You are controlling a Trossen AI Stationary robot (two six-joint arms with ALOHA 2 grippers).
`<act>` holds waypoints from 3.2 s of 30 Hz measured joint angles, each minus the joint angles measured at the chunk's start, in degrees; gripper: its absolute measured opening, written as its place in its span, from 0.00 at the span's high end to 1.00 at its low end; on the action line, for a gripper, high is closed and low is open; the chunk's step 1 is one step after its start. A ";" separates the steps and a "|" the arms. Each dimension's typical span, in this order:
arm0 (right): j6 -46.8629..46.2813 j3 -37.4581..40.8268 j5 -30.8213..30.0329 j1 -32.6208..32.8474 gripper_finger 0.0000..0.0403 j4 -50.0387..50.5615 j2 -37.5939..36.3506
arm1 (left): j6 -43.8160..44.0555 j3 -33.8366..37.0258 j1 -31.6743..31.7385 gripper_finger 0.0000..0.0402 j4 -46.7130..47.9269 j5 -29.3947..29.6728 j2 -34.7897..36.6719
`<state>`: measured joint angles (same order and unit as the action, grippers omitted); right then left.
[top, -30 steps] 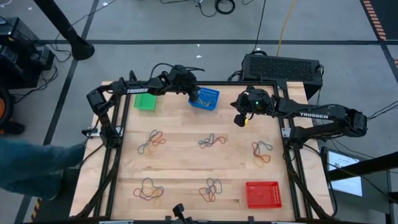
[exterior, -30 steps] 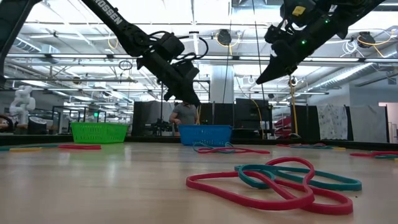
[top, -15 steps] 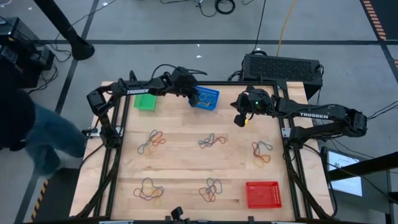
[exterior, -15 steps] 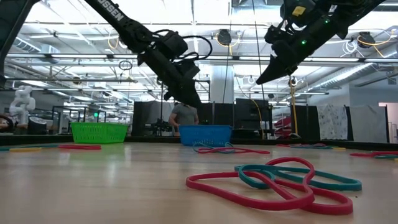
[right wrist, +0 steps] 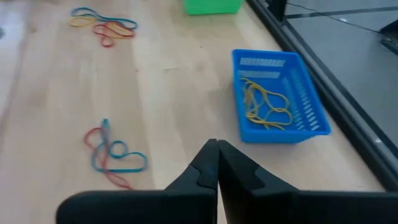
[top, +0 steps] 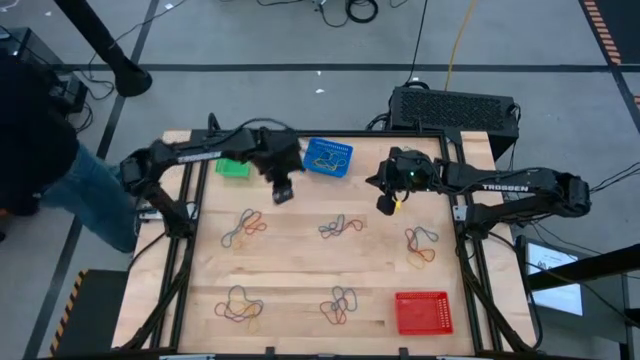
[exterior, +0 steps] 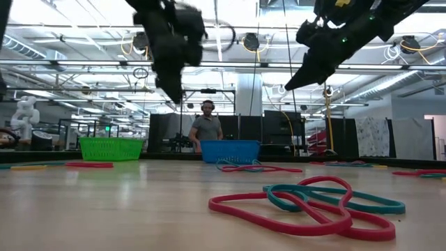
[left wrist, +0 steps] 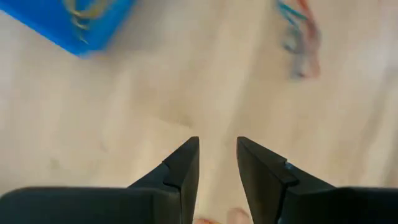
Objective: Sort rubber bands into baskets
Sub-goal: Put the yellow rubber band into the blue bin
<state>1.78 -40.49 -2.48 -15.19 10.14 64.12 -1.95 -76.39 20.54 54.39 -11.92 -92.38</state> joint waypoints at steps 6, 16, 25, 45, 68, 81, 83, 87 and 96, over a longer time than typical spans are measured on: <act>-1.33 -0.04 -0.09 5.58 1.00 -0.29 0.61 | 8.46 8.36 -10.67 0.72 -2.64 0.17 10.90; -1.20 -0.07 -0.14 12.07 1.00 -6.39 2.64 | 29.44 16.99 -28.22 0.72 -2.87 0.31 19.28; -1.11 -0.07 -0.17 14.74 1.00 -9.37 2.71 | 39.68 19.09 -41.08 0.72 -3.16 -1.60 15.82; -7.28 -0.04 -0.48 25.18 1.00 -16.62 2.69 | 54.11 19.07 -60.84 0.72 -8.02 -1.62 -0.64; -6.72 0.07 -0.79 27.31 1.00 -18.73 4.28 | 59.67 19.07 -68.06 0.72 -10.09 8.75 -4.76; -5.42 0.04 -0.60 27.31 1.00 -18.94 4.55 | 60.11 23.49 -68.04 0.72 -16.08 8.03 -4.83; -5.42 0.04 -0.59 27.31 1.00 -18.88 4.55 | 60.14 24.10 -68.02 0.72 -16.52 7.86 -4.65; -5.40 0.04 -0.59 27.31 1.00 -18.78 4.55 | 60.00 24.21 -68.02 0.75 -15.52 7.48 -4.65; -5.39 0.04 -0.57 27.31 1.00 -18.80 4.55 | 59.72 24.36 -67.83 0.98 -14.86 4.83 -3.95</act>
<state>-3.61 -40.45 -3.05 12.12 -8.67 68.66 57.76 -52.04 -47.29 39.53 -7.10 -96.33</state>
